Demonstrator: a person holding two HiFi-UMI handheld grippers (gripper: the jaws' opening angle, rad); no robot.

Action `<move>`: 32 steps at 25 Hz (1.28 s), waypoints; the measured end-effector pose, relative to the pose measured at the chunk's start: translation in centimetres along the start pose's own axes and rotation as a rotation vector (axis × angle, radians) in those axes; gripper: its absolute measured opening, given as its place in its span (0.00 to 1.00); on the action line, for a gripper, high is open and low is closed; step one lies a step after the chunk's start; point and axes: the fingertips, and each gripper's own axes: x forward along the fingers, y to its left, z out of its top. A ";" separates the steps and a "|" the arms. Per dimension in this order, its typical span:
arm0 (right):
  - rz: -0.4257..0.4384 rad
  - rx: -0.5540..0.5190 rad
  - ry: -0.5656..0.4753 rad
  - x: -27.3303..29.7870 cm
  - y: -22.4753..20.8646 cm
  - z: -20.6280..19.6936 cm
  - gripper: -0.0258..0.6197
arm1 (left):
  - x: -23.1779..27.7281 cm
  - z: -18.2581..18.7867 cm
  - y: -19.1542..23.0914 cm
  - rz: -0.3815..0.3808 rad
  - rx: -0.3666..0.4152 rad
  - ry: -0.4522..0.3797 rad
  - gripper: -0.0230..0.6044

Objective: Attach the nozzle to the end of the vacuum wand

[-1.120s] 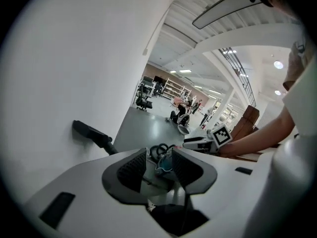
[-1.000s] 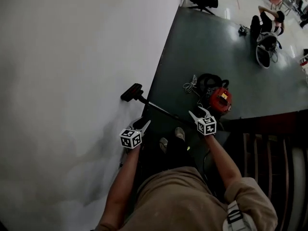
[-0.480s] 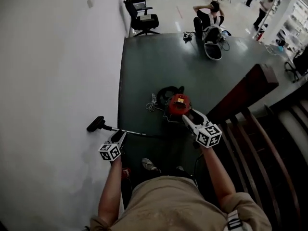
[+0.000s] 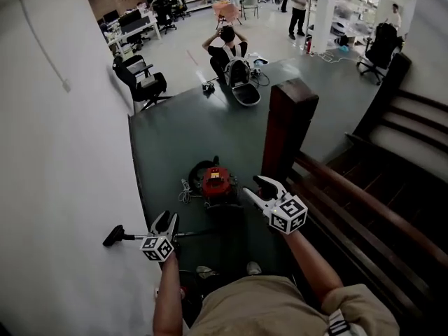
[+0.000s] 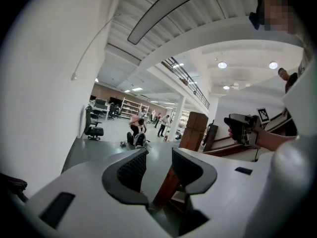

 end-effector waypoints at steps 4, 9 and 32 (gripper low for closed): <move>-0.075 -0.005 0.004 -4.7 -3.1 -0.1 0.37 | 0.8 1.0 -6.5 -0.064 0.001 -0.037 0.31; -0.185 -0.048 0.029 -8.1 -5.9 -1.7 0.37 | 1.1 0.1 -9.0 -0.085 0.008 -0.027 0.31; -0.185 -0.115 0.220 -11.4 -5.2 -13.0 0.10 | -0.7 -10.3 -9.5 -0.043 -0.031 0.135 0.28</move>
